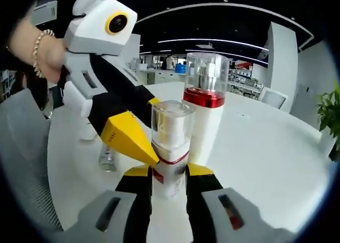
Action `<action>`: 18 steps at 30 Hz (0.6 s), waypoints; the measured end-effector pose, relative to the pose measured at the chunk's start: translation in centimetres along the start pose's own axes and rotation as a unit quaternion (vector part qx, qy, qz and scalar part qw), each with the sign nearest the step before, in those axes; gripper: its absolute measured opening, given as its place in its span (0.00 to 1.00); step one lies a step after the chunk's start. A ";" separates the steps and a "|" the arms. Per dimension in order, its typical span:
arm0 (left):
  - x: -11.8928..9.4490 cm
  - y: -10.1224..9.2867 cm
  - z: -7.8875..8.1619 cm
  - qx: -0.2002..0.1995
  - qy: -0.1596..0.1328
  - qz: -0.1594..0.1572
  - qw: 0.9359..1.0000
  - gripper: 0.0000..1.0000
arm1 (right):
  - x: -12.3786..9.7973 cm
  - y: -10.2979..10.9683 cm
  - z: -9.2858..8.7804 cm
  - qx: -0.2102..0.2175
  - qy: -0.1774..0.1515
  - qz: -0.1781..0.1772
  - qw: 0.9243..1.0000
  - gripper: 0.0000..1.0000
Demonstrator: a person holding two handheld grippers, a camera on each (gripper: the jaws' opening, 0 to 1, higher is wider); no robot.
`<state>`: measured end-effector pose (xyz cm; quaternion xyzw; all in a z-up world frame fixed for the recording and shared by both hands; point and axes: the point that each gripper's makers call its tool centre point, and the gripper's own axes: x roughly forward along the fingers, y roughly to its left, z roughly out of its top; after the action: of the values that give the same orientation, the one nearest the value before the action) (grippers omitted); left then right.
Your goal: Arrange the skincare products in the storage area until every visible bottle or jar stands upright without overlapping.
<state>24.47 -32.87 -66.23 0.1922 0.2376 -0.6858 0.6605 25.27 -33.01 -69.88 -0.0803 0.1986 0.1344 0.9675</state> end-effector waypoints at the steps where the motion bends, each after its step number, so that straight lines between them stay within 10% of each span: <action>1: -0.1 0.0 0.0 -0.001 0.001 0.000 1.000 0.22 | -0.1 0.0 0.1 0.001 0.000 0.000 1.000 0.25; 18: -4.9 -1.0 -2.1 -0.067 0.005 0.021 0.998 0.48 | -3.7 2.0 0.3 -0.008 0.028 -0.016 0.999 0.49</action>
<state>23.59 -27.64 -65.04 0.1559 0.2821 -0.6534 0.6849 21.48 -31.89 -68.27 -0.0945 0.2230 0.1182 0.9630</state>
